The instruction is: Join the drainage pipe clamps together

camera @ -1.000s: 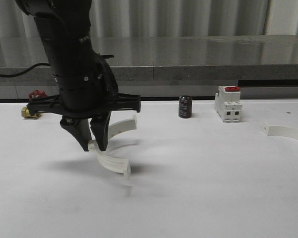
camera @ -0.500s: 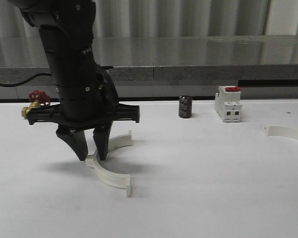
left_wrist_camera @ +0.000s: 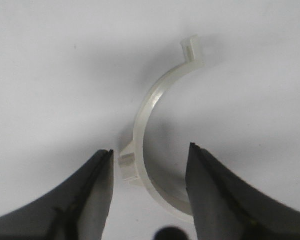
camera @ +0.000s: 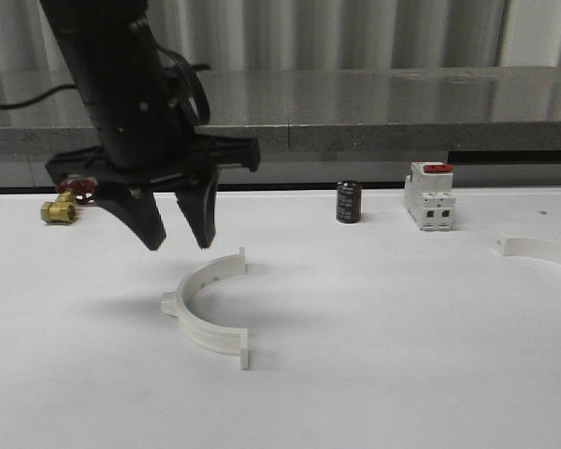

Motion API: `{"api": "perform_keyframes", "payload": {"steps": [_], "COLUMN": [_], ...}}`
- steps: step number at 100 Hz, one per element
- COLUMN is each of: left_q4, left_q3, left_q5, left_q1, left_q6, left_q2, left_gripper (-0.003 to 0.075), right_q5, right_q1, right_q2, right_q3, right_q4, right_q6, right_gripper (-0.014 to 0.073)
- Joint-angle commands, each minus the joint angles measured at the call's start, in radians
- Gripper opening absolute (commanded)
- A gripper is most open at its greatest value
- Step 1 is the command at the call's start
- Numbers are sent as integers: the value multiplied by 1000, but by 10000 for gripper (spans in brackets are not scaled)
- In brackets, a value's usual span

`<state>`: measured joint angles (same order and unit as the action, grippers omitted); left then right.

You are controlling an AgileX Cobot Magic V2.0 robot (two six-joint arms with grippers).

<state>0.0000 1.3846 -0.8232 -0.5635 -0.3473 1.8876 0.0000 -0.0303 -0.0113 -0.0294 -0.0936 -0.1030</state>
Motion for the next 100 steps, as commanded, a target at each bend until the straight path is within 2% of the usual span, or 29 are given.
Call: {"api": "perform_keyframes", "payload": {"steps": [1,15,25,43,76,90,100], "left_q4": [-26,-54,-75,-94,-87,-87,-87], "left_q3": [27,5,-33,-136,-428,-532,-608], "left_q5": [24,24,24,61,184,212,258], "left_q1": [29,78,132,244,493,556,566], "left_q6": [92,264,339,410,411,411,411], "left_q2": [-95,-184,-256,-390,-731,-872,-978], "left_gripper": [278,97,-22,-21,-21,-21,-21], "right_q5": [-87,-87,-87,-87,-87,-87,-87], "right_q1": [-1,-1,-1,-1,-1,-1,-1], "right_q2": [-18,-18,-18,-18,-18,-18,-18], "right_q3": [19,19,19,19,19,19,19], "right_q4": [2,2,2,2,2,2,2], "right_q6": [2,2,2,2,2,2,2], "right_gripper": [-65,-65,-65,-65,-65,-65,-65]}}
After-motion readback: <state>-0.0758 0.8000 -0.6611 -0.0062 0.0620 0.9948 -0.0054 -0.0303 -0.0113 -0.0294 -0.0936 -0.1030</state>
